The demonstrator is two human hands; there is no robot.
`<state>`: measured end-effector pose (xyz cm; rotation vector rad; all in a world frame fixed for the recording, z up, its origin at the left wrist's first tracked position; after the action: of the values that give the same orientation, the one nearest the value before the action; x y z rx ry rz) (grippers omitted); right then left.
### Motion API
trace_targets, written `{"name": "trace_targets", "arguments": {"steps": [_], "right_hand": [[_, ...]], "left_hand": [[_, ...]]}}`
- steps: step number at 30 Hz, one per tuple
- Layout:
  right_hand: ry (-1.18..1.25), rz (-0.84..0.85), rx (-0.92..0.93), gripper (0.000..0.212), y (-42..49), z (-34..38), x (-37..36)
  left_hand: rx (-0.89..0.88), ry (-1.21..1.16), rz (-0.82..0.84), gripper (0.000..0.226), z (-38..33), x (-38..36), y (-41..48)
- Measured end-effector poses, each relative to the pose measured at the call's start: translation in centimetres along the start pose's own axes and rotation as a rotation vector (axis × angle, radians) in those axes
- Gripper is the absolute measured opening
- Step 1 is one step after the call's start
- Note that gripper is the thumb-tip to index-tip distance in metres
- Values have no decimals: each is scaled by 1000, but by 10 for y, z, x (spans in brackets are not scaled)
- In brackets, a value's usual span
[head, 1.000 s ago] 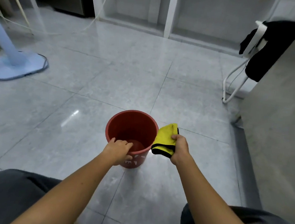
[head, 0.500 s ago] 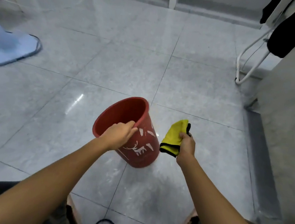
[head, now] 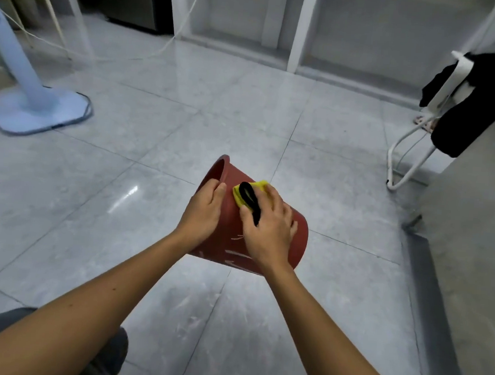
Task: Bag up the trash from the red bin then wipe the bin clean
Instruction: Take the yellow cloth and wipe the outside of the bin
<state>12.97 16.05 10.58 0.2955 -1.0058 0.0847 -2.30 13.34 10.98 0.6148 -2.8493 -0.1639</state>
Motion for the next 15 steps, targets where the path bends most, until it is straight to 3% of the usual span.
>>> {"name": "trace_targets", "arguments": {"steps": [4, 12, 15], "right_hand": [[-163, 17, 38, 48, 3, -2, -14], [-53, -61, -225, 43, 54, -33, 9], [-98, -159, -244, 43, 42, -29, 17]], "left_hand": [[9, -24, -9, 33, 2, -2, -9], [-121, -31, -163, 37, -21, 6, 0], [-129, -58, -127, 35, -27, 5, 14]]}}
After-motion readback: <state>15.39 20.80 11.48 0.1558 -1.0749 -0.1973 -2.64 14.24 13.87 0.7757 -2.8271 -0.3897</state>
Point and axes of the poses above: each hand's wrist, its own y-axis towards the middle knuckle, its own x-axis out of the back of the hand, z = x × y, the point moved 10 cm from there along y, towards the middle knuckle, and after that the axes turned 10 degrees about -y, right-handed, at the moved point
